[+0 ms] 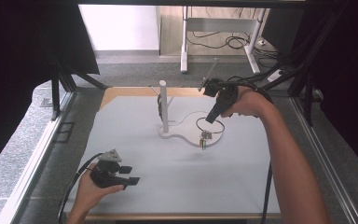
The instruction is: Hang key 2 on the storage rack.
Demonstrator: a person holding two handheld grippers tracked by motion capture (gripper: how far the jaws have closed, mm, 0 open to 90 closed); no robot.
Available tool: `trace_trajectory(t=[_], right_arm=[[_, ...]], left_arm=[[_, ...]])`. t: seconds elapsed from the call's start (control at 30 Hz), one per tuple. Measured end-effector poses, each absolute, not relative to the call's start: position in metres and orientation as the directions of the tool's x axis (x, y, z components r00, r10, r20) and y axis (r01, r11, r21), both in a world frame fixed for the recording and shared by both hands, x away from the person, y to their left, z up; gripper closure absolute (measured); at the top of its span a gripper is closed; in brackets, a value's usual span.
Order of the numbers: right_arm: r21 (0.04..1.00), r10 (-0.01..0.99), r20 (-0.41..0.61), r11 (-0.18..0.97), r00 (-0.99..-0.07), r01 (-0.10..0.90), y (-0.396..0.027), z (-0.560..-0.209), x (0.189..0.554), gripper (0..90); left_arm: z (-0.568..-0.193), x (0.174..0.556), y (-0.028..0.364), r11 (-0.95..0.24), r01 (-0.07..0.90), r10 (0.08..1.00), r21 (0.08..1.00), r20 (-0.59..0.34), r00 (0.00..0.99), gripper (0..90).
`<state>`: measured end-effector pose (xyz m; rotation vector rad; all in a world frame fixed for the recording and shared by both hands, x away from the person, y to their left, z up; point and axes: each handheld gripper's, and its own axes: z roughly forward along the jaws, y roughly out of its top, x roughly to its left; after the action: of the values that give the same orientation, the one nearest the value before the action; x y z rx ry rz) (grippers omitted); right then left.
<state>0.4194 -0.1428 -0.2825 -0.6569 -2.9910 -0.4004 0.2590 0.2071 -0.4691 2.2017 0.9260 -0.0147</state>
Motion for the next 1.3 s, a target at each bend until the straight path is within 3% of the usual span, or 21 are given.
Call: trace_trajectory(t=[1.3], right_arm=[[0.287, 0.451, 0.065, 0.846, -0.89, 0.45, -0.109, -0.283, 0.484, 85.2]], left_arm=[[-0.468, 0.26, 0.211, -0.452, 0.62, 0.604, 0.641, -0.291, 0.742, 42.7]])
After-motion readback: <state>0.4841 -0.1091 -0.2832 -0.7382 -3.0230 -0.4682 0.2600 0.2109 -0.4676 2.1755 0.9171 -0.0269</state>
